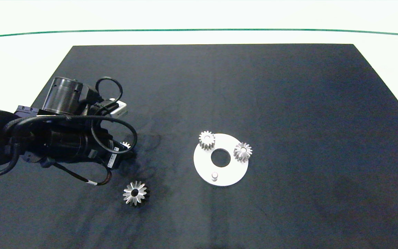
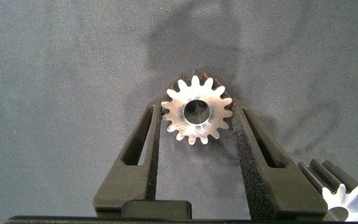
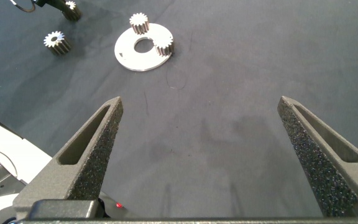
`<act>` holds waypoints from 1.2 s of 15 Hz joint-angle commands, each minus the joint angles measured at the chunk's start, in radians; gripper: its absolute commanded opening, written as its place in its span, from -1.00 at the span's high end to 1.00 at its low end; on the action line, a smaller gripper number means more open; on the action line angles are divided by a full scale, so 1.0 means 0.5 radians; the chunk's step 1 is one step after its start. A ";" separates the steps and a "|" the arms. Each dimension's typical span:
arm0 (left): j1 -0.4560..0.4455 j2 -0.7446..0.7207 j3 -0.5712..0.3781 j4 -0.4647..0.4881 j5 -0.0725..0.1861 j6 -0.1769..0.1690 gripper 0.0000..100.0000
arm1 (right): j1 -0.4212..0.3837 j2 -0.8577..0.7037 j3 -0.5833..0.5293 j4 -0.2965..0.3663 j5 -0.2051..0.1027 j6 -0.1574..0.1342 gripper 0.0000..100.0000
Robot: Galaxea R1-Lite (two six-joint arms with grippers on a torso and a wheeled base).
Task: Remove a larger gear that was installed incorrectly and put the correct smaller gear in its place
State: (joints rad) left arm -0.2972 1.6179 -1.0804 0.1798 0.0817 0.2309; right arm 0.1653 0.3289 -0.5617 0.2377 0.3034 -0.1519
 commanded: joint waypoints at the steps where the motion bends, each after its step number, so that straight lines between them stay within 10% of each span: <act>1: -0.001 0.001 0.004 -0.001 0.002 0.002 0.44 | 0.001 -0.004 0.001 0.003 0.004 -0.003 -1.00; 10: -0.001 0.004 0.019 -0.001 0.002 0.008 0.44 | 0.001 -0.007 0.001 0.003 0.004 -0.003 -1.00; 11: -0.001 0.004 0.019 -0.001 0.002 0.008 -1.00 | 0.001 -0.007 0.001 0.003 0.004 -0.003 -1.00; 18: -0.004 0.022 0.007 -0.001 0.002 0.002 -1.00 | 0.001 -0.007 -0.003 0.003 0.004 -0.003 -1.00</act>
State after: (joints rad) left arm -0.2983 1.6266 -1.0755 0.1798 0.0821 0.2309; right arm 0.1653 0.3255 -0.5613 0.2377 0.3030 -0.1519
